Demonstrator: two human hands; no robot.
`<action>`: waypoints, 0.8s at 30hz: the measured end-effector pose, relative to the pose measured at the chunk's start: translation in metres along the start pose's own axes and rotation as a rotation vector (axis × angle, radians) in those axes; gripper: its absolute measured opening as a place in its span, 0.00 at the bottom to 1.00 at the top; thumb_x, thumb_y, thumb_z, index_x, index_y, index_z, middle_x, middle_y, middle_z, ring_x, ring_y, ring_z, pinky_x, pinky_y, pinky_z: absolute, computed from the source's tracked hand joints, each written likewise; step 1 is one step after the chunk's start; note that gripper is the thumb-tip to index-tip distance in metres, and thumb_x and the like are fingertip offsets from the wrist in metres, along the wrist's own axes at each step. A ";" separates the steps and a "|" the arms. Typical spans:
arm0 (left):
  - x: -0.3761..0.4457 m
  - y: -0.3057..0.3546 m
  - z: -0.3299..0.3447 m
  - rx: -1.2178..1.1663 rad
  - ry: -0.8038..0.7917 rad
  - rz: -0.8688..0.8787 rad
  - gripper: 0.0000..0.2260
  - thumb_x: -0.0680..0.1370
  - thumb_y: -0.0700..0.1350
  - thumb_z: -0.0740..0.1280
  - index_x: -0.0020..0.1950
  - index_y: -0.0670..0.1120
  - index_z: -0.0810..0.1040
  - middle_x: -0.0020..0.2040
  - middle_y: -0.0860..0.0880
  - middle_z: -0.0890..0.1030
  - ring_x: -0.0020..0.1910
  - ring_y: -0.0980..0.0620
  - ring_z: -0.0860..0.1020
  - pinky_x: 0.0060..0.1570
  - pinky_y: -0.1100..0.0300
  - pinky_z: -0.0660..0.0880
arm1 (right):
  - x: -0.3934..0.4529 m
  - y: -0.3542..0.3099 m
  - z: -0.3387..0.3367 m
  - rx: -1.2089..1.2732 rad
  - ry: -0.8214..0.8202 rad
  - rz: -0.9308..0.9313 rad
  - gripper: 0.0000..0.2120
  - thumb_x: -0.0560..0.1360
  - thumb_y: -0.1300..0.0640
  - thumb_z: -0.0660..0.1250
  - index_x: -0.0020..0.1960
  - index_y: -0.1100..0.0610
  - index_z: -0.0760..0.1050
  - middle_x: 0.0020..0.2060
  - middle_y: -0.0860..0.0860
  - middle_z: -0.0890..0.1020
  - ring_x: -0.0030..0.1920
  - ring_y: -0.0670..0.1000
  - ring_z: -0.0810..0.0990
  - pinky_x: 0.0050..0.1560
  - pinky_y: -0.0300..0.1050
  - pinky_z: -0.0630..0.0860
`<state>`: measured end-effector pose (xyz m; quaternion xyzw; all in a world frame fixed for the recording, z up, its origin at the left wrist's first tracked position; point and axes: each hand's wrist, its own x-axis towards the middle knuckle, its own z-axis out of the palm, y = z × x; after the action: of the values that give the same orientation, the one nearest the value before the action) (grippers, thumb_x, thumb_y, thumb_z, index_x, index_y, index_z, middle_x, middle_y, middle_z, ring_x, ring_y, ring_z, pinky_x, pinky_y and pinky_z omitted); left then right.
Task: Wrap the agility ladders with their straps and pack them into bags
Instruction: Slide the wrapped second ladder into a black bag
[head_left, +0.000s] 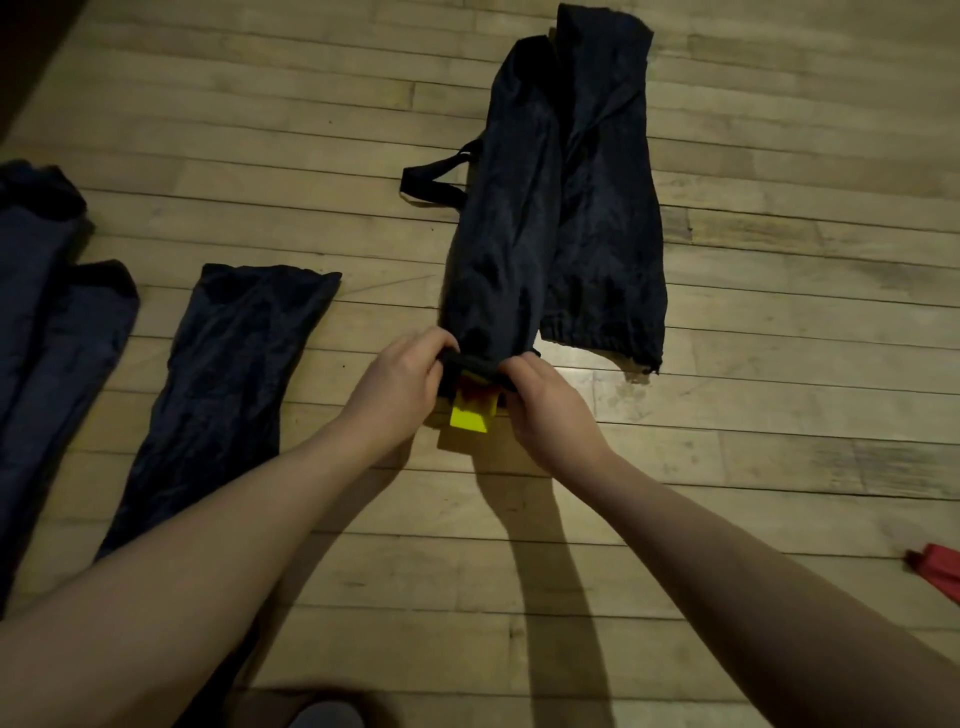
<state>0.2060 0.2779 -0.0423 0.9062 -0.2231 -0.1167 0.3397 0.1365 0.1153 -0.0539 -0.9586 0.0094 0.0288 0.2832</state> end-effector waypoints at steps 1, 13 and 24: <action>-0.001 0.003 -0.001 -0.018 -0.043 -0.035 0.10 0.81 0.37 0.59 0.60 0.46 0.74 0.49 0.45 0.77 0.46 0.48 0.76 0.46 0.53 0.75 | -0.001 0.001 0.001 -0.002 0.002 -0.015 0.12 0.75 0.63 0.64 0.59 0.61 0.74 0.51 0.56 0.77 0.51 0.57 0.75 0.48 0.56 0.75; 0.008 -0.009 0.006 -0.036 0.000 -0.183 0.18 0.75 0.30 0.62 0.62 0.43 0.74 0.59 0.49 0.69 0.62 0.49 0.70 0.64 0.62 0.67 | 0.002 -0.005 0.001 -0.270 -0.051 -0.084 0.26 0.71 0.45 0.73 0.61 0.58 0.68 0.55 0.53 0.75 0.55 0.55 0.71 0.54 0.46 0.66; 0.039 0.022 -0.002 -0.332 0.053 -0.172 0.13 0.74 0.30 0.57 0.48 0.46 0.73 0.44 0.47 0.76 0.45 0.49 0.74 0.40 0.59 0.71 | 0.017 -0.001 -0.006 -0.227 0.020 0.020 0.23 0.71 0.50 0.74 0.56 0.59 0.66 0.51 0.55 0.75 0.50 0.56 0.71 0.48 0.47 0.64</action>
<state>0.2335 0.2451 -0.0283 0.8561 -0.1134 -0.1565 0.4792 0.1537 0.1129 -0.0489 -0.9846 0.0186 0.0229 0.1725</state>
